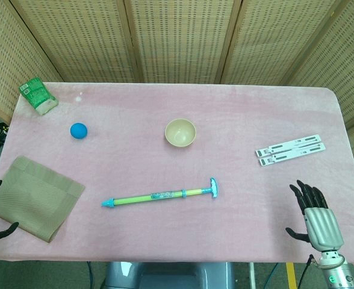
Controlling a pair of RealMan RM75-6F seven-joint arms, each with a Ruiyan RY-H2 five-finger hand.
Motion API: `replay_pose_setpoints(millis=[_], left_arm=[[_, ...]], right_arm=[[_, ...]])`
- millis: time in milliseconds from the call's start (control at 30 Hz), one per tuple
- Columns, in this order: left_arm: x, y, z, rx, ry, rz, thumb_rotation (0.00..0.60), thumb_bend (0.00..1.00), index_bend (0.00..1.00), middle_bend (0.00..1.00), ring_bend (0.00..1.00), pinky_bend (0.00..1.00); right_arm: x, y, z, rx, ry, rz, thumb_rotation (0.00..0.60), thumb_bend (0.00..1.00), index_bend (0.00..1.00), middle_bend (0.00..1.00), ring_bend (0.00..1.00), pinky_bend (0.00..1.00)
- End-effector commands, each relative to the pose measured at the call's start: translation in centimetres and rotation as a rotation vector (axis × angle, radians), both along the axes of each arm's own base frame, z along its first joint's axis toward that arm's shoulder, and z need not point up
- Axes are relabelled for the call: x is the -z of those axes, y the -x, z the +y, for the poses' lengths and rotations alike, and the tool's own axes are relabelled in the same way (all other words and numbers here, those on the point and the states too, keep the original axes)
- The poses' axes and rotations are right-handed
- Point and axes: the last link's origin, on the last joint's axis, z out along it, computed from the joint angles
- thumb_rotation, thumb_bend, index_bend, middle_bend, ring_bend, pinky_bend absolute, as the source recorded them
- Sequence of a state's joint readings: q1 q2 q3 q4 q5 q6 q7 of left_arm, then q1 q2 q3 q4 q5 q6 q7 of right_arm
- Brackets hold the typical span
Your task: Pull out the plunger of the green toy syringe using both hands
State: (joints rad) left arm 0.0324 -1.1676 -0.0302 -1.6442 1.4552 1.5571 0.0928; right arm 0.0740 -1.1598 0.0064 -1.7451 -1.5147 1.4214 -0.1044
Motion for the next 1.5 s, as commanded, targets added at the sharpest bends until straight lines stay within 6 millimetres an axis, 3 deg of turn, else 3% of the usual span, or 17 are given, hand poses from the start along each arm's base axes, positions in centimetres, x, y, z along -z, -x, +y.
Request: replay_pose_setpoints(millis=[33,900,967,1133,1233,1333,1500], left_arm=[[0.0,0.0,-0.1,0.002,-0.002,-0.001,0.6,0.0,0.0,0.0,0.0,0.0],[-0.3,-0.5,-0.3,0.018,-0.01,0.0,0.6,0.0,0.0,0.0,0.0,0.0],[-0.3,-0.6,-0.4,0.018,-0.009,-0.001,0.6,0.0,0.0,0.0,0.0,0.0],[-0.4,-0.7,-0.4,0.021,-0.017,-0.005,0.6,0.0,0.0,0.0,0.0,0.0],[-0.4,-0.7,-0.4,0.023,-0.019,-0.007,0.6,0.0,0.0,0.0,0.0,0.0],[-0.3,-0.8,-0.4,0.025,-0.015,-0.005,0.6,0.0,0.0,0.0,0.0,0.0],[-0.4,-0.7,-0.3,0.019,-0.02,-0.007,0.6,0.0,0.0,0.0,0.0,0.0]], right_arm=[[-0.2,-0.1,0.0,-0.003,0.006,-0.005,0.6,0.04,0.07,0.0,0.0,0.0],[-1.1,-0.6,0.4,-0.043,0.033,-0.036,0.6,0.05,0.09,0.0,0.0,0.0],[-1.3,-0.7,0.3,-0.047,0.04,-0.042,0.6,0.05,0.12,0.07,0.06,0.04],[-1.5,-1.6,-0.1,-0.103,0.086,-0.057,0.6,0.06,0.21,0.57,0.6,0.41],[-1.0,-2.0,-0.9,-0.115,0.069,-0.048,0.6,0.06,0.28,0.79,0.8,0.54],[-0.1,-3.5,-2.3,-0.148,0.037,-0.042,0.6,0.06,0.38,0.93,0.93,0.61],[2.7,-6.6,-4.3,-0.187,-0.05,-0.042,0.6,0.1,0.44,1.0,1.0,0.68]])
